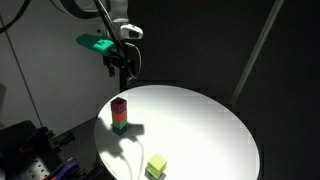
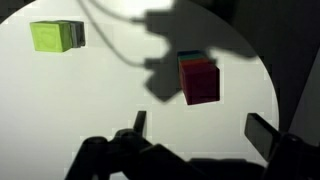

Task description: Place the yellow cube on the grey cube

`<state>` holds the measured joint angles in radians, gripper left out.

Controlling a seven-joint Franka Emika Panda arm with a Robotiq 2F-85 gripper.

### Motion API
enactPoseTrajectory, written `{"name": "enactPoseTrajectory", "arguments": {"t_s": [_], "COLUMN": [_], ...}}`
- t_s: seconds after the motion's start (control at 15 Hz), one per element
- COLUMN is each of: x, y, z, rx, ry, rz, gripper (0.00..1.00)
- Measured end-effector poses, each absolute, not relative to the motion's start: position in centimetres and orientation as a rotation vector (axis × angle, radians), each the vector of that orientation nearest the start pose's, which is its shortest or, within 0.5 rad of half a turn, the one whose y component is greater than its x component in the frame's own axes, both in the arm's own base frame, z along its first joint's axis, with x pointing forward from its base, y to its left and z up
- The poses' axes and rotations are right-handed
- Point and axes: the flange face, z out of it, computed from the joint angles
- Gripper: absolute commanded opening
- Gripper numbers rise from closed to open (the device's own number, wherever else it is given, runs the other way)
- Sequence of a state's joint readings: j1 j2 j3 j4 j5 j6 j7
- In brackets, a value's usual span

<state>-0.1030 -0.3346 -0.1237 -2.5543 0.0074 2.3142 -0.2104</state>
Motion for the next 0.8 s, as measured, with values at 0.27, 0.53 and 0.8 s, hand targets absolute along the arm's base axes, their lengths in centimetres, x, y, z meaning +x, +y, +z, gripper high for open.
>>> {"name": "enactPoseTrajectory", "arguments": {"t_s": [0.27, 0.53, 0.8], "x": [42.2, 42.6, 42.9], "y": [-7.2, -5.0, -3.8], "z": [39.3, 39.1, 38.6], "rx": [-3.116, -3.111, -3.103], "ry": [0.145, 0.320, 0.425], "rz": [-0.149, -0.136, -0.118], "gripper": [1.00, 1.00, 1.00]}}
